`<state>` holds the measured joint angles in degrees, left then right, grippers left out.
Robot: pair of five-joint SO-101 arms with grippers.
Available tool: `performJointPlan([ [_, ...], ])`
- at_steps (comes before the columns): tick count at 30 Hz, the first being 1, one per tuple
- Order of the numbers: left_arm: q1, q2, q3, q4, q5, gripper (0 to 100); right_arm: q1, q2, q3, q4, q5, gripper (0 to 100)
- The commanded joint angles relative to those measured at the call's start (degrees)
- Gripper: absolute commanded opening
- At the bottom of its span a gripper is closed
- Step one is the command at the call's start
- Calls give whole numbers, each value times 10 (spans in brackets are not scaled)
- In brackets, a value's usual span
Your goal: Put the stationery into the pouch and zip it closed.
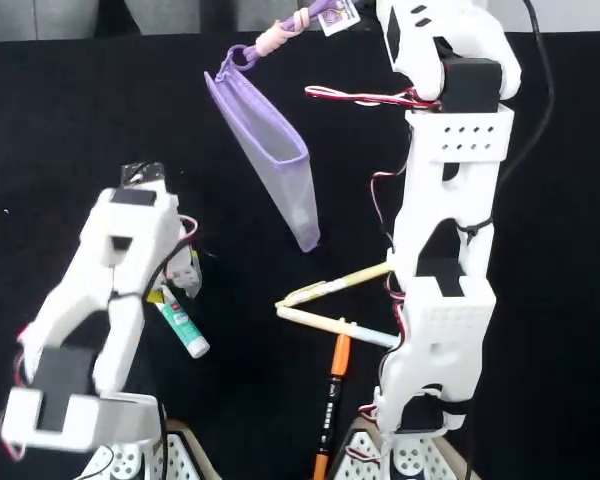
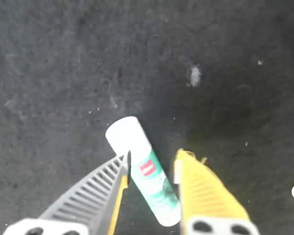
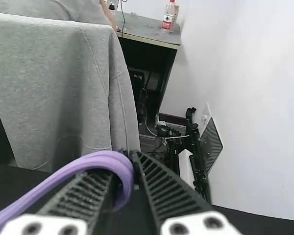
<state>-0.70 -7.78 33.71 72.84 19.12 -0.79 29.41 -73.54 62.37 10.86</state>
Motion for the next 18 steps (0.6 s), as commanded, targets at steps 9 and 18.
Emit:
performJointPlan([
  [9,-50,-128,95,-31,7,236,9,-11,-29,-3,-5,12],
  [18,-47,-83,182,-184,8,236,9,-11,-29,1,-5,12],
])
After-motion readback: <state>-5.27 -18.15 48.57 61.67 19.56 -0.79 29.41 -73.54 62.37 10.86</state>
